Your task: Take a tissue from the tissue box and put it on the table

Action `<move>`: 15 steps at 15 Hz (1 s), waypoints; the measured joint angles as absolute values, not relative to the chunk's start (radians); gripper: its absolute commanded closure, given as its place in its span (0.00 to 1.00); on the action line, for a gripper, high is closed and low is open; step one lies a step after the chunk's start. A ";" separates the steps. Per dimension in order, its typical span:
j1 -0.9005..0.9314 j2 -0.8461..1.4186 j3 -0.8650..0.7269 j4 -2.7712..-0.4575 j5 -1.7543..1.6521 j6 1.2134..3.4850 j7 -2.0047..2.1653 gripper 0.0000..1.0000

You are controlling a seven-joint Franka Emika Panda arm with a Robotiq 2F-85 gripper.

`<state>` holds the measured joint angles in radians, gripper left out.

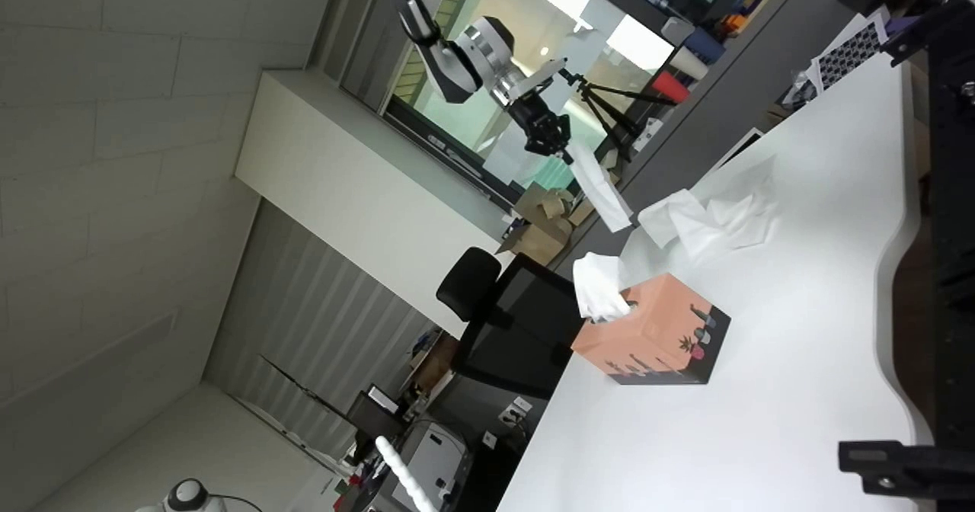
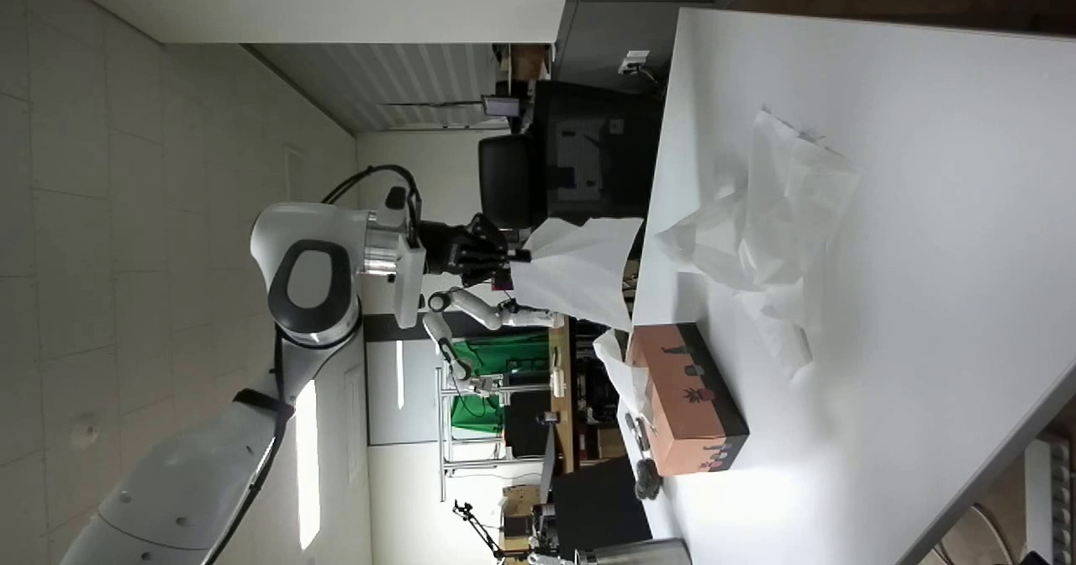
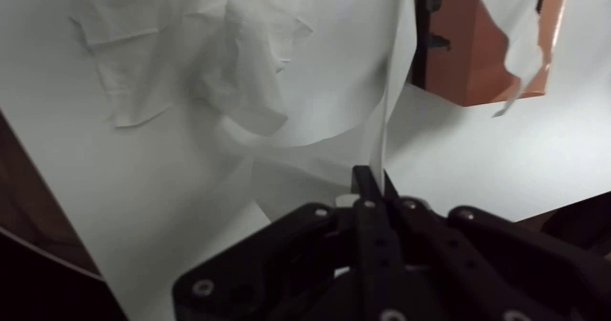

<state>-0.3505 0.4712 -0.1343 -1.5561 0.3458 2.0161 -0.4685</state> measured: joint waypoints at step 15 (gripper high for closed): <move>-0.281 0.756 -0.288 -1.621 -0.101 2.226 -0.044 1.00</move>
<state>-0.2810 0.7565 -0.2878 -1.6207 -0.1009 2.2261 -0.0442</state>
